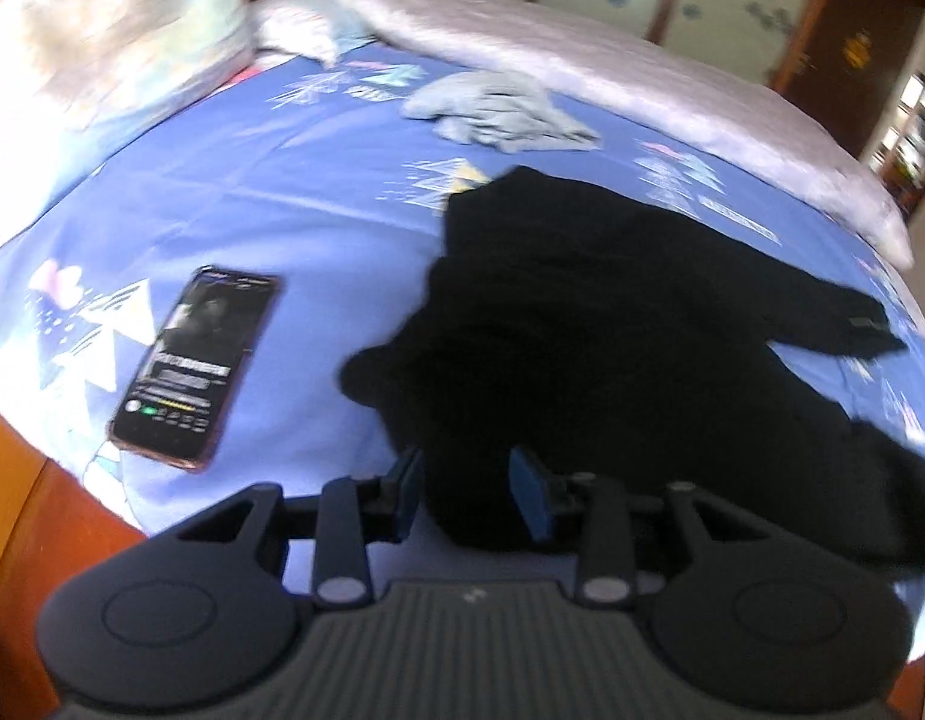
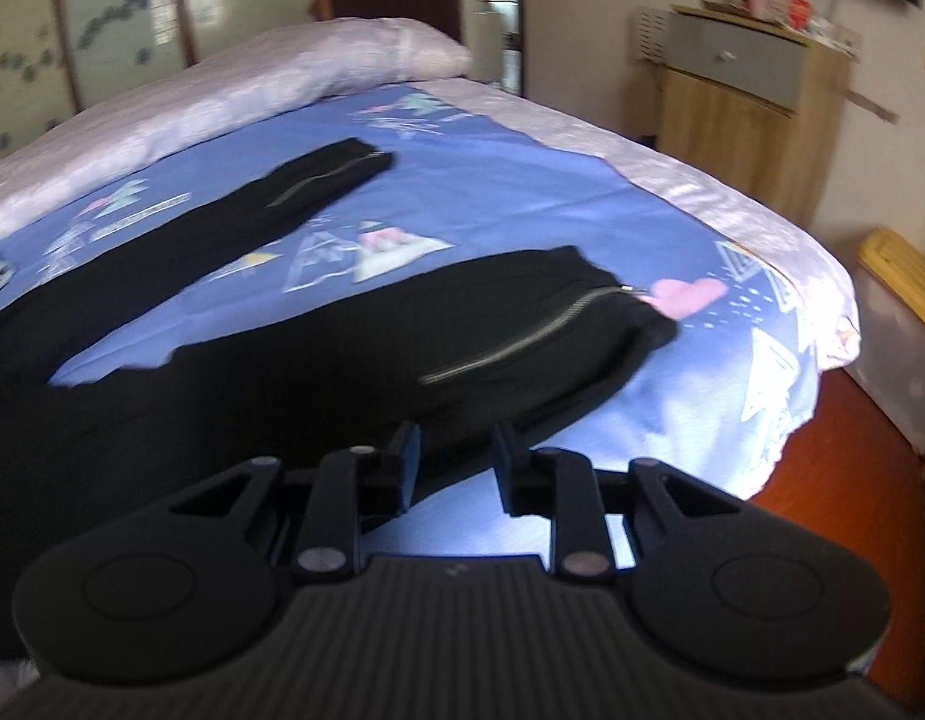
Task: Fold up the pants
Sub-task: 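Release the pants and pull both grippers back from the spread pants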
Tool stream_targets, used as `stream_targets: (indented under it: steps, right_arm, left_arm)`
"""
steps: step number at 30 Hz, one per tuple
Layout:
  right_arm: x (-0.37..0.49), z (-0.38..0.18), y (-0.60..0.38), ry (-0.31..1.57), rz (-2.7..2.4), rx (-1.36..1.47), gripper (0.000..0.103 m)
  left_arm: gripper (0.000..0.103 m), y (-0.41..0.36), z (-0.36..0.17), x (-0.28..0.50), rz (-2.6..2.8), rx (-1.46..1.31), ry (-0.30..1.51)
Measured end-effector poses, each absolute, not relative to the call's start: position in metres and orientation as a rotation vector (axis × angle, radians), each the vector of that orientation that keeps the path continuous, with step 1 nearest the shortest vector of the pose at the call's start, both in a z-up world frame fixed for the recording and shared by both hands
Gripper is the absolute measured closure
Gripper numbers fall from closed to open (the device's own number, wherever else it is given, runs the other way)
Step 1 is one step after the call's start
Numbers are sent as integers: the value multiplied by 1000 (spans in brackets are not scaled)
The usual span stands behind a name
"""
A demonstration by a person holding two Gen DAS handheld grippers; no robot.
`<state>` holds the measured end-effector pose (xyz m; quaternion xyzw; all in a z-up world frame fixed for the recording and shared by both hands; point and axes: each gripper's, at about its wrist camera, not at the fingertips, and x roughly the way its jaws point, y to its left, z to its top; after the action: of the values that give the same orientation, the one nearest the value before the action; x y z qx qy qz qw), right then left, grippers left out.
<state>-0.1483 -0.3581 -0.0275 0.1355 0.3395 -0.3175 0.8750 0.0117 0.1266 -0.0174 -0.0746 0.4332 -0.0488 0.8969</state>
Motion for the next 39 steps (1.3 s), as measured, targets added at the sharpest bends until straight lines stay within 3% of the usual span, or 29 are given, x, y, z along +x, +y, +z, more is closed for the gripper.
stream_targets:
  steps: [2, 13, 39]
  right_arm:
    - [-148, -24, -342, 706, -629, 265, 67]
    - [-141, -18, -259, 723, -471, 110, 64]
    - [-124, -45, -228, 801, -407, 63, 63]
  left_arm:
    - [70, 113, -18, 5, -144, -132, 898]
    - [70, 67, -34, -28, -267, -49, 930]
    - [67, 34, -35, -26, -272, 92, 913]
